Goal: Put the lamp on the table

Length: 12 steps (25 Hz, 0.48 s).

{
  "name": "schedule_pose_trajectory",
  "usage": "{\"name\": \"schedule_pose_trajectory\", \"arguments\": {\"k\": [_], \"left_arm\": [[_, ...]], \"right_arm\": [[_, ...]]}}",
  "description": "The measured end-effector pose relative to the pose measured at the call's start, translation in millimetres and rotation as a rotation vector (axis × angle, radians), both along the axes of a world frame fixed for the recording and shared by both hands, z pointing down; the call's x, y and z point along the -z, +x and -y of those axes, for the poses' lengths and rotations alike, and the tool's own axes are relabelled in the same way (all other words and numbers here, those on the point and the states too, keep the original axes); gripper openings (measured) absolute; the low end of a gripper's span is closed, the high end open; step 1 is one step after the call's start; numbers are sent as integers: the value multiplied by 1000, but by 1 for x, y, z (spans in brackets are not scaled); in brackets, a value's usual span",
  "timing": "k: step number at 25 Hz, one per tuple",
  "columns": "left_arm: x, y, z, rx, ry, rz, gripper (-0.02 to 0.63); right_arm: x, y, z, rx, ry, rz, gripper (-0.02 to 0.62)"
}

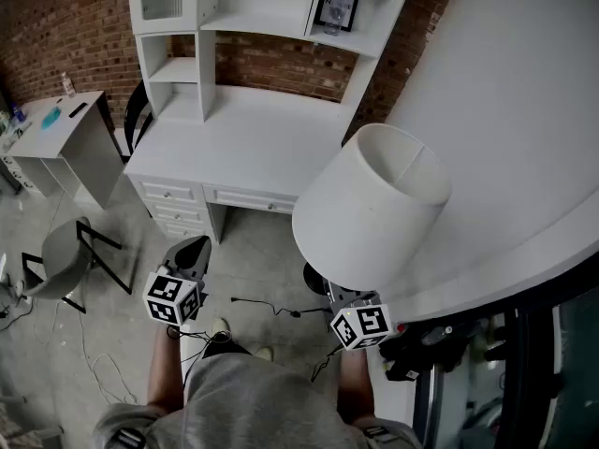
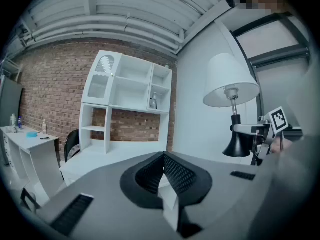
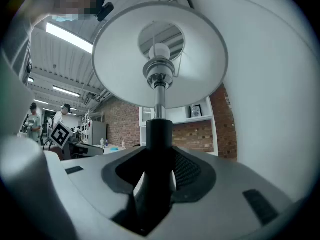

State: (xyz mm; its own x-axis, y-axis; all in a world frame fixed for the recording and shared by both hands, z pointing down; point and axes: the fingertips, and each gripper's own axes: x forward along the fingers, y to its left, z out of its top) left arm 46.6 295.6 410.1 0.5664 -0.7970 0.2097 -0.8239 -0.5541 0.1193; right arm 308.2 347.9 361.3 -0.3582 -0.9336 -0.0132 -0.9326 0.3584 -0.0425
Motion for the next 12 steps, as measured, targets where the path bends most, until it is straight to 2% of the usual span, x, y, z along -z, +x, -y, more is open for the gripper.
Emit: {"name": "schedule_pose_trajectory", "arguments": {"k": [12], "left_arm": [[8,-6,2,19,36,0,5]], "right_arm": [[-1,-6,0,10,-8,5,172]]}}
